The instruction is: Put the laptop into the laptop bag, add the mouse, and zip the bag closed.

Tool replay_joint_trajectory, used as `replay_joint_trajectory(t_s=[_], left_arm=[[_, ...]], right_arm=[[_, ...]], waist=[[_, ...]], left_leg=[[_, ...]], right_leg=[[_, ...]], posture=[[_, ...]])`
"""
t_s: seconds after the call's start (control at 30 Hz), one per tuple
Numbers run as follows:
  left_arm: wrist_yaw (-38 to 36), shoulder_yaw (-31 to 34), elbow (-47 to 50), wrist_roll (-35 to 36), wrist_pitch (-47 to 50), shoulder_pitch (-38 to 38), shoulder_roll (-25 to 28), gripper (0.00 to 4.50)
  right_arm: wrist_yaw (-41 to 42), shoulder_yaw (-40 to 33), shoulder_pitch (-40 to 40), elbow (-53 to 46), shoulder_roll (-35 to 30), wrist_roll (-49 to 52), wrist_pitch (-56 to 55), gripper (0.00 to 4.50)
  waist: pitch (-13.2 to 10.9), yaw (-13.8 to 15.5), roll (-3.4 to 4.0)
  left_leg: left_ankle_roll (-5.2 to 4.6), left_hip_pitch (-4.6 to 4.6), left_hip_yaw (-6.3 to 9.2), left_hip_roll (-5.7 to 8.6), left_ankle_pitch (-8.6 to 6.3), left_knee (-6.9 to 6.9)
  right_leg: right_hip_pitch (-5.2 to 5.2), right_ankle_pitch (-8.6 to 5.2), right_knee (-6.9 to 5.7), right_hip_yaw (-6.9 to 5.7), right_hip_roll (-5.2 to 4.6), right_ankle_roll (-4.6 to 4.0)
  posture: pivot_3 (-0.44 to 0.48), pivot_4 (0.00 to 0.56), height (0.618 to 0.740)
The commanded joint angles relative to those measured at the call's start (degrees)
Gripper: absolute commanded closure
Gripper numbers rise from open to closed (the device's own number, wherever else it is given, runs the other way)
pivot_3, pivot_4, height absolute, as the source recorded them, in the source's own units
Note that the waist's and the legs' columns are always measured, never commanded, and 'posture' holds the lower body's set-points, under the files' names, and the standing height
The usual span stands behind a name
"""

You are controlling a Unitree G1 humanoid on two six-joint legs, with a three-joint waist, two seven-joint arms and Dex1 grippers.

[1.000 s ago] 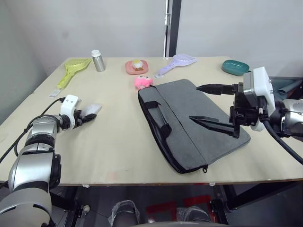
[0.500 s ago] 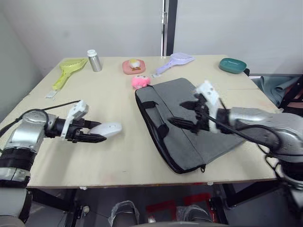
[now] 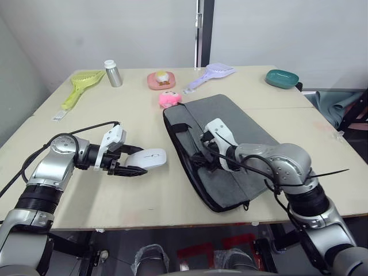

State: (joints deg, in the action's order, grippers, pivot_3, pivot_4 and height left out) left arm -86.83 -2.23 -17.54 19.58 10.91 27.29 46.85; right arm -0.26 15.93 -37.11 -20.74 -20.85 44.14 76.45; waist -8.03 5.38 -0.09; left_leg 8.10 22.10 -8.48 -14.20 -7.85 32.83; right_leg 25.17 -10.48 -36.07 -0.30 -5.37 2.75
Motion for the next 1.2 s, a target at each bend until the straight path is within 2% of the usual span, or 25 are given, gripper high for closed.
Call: replay_joint_trajectory(t_s=[0.03,0.23,0.4,0.53,0.67,0.9,1.1,1.2], left_arm=[[0.32,1.47,-1.01,-0.12,-1.59,0.22,0.41,1.65],[0.53,1.34,-2.59,-0.44,-2.31,1.26,0.82,1.65],[0.76,0.17,-3.41,-1.44,-3.56,1.68,-0.29,1.65],[1.12,-0.11,-3.49,-1.64,-3.47,2.23,-1.76,1.65],[1.7,-0.47,-4.12,-1.85,-3.15,3.44,-3.4,1.65],[5.19,-1.04,-5.76,-2.66,-4.44,6.81,-8.36,1.65],[11.15,-2.94,-7.1,-6.22,-5.79,9.12,-13.67,1.65],[17.07,-4.64,-7.47,-8.87,-4.32,10.54,-17.72,1.65]], right_arm=[[2.48,4.18,-0.96,1.94,-0.23,-5.59,-2.27,0.82],[9.25,6.52,-0.79,0.68,-1.14,-8.92,-4.44,2.82],[11.01,-6.82,-0.7,0.72,7.94,-1.79,-2.71,4.48],[10.35,-16.74,-2.56,-1.14,11.49,2.97,0.49,4.48],[11.04,-23.21,-4.84,-5.31,10.0,7.47,1.71,4.48],[14.14,-26.55,-6.51,-10.62,4.53,10.04,-2.48,4.48],[15.55,-27.29,-6.01,-9.73,2.86,10.75,-5.79,4.48],[15.75,-28.0,-6.52,-9.37,3.14,12.1,-7.04,4.48]], waist=[[0.0,0.02,0.0],[0.01,0.01,0.0],[0.0,-0.11,0.01],[0.0,0.03,0.0],[0.0,0.25,0.01],[0.0,0.3,0.0],[0.0,0.25,0.0],[0.0,0.33,0.01]], left_leg=[[0.0,-0.02,0.0,0.0,0.0,0.0],[0.01,-0.07,0.01,0.0,0.0,0.0],[-0.01,-0.04,0.01,-0.01,-0.01,0.01],[-0.02,0.0,0.0,-0.01,-0.02,0.02],[-0.02,-0.01,0.03,-0.01,-0.02,0.03],[0.02,-0.01,0.01,-0.01,0.0,0.02],[0.02,0.01,0.0,-0.01,0.01,0.02],[0.01,0.04,0.0,-0.01,0.01,0.02]], right_leg=[[-0.01,0.0,0.0,0.0,0.0,0.0],[-0.04,0.0,-0.04,0.01,0.01,0.01],[0.0,0.0,-0.06,0.02,0.02,0.0],[0.01,0.0,-0.03,0.01,0.02,-0.02],[0.01,0.01,-0.06,-0.01,0.02,-0.02],[0.0,0.01,-0.05,0.01,0.02,-0.01],[0.01,0.01,-0.04,0.01,0.03,-0.01],[0.01,0.01,-0.02,0.0,0.03,-0.01]], posture=[[0.0,0.15,0.74],[0.0,0.15,0.74],[0.0,0.15,0.74],[0.0,0.15,0.74],[0.0,0.15,0.74],[0.0,0.15,0.74],[0.0,0.15,0.74],[0.0,0.15,0.74]])
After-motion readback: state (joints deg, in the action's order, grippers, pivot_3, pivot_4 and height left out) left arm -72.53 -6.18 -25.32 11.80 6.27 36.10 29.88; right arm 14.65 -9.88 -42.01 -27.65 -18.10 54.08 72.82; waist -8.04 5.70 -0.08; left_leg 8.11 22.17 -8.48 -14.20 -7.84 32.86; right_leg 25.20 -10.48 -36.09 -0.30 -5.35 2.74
